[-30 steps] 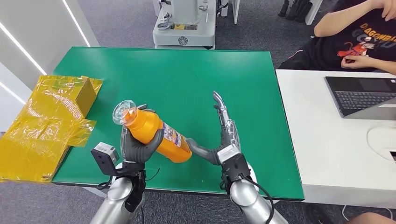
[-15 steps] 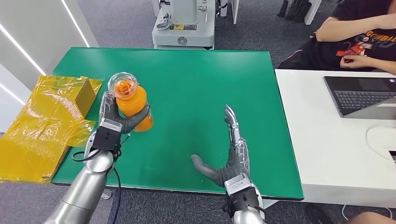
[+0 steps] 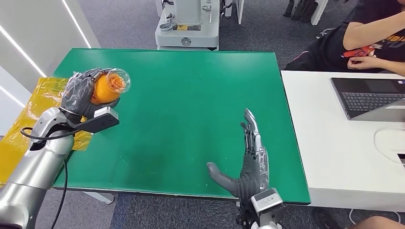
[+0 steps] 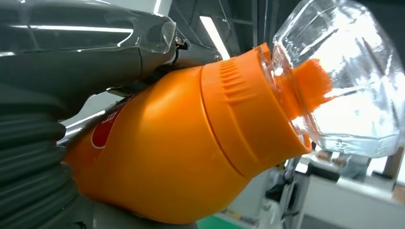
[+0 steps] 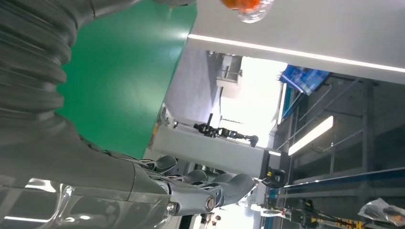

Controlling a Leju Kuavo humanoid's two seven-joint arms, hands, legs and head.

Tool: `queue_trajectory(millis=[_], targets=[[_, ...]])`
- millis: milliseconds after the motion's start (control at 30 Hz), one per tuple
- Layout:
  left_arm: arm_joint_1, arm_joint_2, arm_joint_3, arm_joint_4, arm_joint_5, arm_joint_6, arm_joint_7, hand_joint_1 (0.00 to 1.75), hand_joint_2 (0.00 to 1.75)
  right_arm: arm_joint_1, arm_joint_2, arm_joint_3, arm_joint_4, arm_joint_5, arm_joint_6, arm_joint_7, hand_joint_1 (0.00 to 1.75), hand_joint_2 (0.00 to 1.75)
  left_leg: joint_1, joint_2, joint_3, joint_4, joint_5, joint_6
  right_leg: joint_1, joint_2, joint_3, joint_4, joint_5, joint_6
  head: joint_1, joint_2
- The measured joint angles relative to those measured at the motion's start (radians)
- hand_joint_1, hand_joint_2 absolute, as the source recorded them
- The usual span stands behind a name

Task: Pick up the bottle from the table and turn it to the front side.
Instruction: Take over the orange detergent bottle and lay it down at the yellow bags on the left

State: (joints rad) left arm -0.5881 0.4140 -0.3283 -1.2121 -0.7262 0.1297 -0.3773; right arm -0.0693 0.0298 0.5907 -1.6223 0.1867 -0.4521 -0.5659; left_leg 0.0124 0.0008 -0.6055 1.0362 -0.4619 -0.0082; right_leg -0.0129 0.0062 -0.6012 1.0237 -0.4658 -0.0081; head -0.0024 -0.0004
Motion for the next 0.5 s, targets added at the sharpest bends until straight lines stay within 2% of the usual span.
queue_trajectory(millis=[133,233,333,500], targets=[[-0.024,0.074,-0.061,0.031,-0.147,-0.077,-0.016,1.75,1.75,0.020,0.001,-0.022,-0.044,-0.091,0.008,-0.048,0.00,1.75,0.000,0.000,0.000,0.000,0.000,0.000,0.000,0.000,0.000,0.000,0.000,0.000,0.000,0.000],[-0.065,0.121,-0.129,0.082,-0.237,-0.143,-0.026,1.75,1.75,0.035,0.002,-0.033,-0.082,-0.110,0.007,-0.065,0.00,1.75,0.000,0.000,0.000,0.000,0.000,0.000,0.000,0.000,-0.001,0.000,0.000,0.000,0.000,0.000],[-0.119,0.139,-0.198,0.159,-0.313,-0.172,-0.017,1.75,1.75,0.049,0.005,-0.035,-0.111,-0.103,0.012,-0.065,0.00,1.75,0.000,0.000,0.000,0.000,0.000,0.000,0.000,0.000,0.000,0.000,0.000,0.000,0.000,0.000],[-0.185,0.142,-0.271,0.267,-0.336,-0.184,-0.018,1.75,1.75,0.061,0.010,-0.037,-0.129,-0.091,0.020,-0.059,0.00,1.75,0.000,0.000,0.000,0.000,0.000,0.000,0.000,0.000,0.000,0.000,0.001,-0.001,0.000,0.000]])
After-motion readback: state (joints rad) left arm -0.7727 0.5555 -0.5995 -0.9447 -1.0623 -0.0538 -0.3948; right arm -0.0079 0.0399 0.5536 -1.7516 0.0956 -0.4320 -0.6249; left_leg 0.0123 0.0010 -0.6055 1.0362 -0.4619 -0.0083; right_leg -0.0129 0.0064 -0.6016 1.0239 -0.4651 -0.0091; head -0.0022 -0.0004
